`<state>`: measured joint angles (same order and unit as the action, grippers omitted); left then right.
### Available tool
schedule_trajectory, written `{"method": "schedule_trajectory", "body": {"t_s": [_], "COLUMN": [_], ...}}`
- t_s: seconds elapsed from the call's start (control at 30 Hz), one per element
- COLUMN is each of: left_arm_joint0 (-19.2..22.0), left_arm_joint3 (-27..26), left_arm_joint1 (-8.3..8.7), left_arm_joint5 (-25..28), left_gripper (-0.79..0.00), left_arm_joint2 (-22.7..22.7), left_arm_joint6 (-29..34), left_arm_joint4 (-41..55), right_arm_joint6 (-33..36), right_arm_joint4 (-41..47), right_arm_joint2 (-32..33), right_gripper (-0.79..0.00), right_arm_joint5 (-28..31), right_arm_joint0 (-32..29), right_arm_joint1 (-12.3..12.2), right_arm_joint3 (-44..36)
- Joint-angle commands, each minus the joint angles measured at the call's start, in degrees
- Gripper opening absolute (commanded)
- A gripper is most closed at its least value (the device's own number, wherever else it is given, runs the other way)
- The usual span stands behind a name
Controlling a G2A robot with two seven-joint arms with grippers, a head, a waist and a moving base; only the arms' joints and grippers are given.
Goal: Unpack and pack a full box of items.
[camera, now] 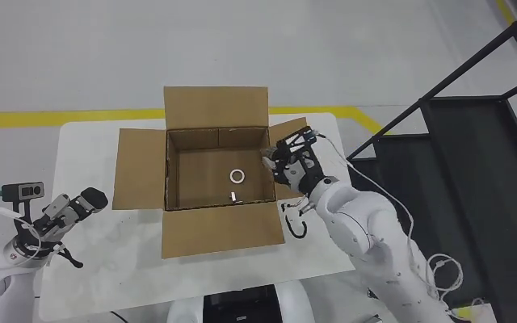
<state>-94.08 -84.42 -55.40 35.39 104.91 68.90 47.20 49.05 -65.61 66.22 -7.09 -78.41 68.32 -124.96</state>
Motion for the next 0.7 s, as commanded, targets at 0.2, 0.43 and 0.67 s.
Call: {"method": "schedule_trajectory", "body": {"t_s": [0.2,0.43,0.67], "left_arm_joint0": [0.00,0.00,0.00], "left_arm_joint3": [0.00,0.00,0.00], "left_arm_joint1": [0.00,0.00,0.00], "left_arm_joint5": [0.00,0.00,0.00], "left_gripper": [0.000,0.000,0.000], "left_arm_joint2": [0.00,0.00,0.00], "left_arm_joint6": [0.00,0.00,0.00], "left_arm_joint4": [0.00,0.00,0.00], "right_arm_joint6": [5.39,5.39,5.39], "right_arm_joint4": [-1.97,-1.97,-1.97], "right_arm_joint2": [-11.27,-11.27,-11.27], "right_gripper": [-0.785,-0.785,-0.785], "right_arm_joint5": [0.20,0.20,0.20], "right_arm_joint0": [10.58,10.58,10.58], "right_arm_joint1": [1.99,1.99,1.99], "right_arm_joint3": [9.57,9.57,9.57]}}
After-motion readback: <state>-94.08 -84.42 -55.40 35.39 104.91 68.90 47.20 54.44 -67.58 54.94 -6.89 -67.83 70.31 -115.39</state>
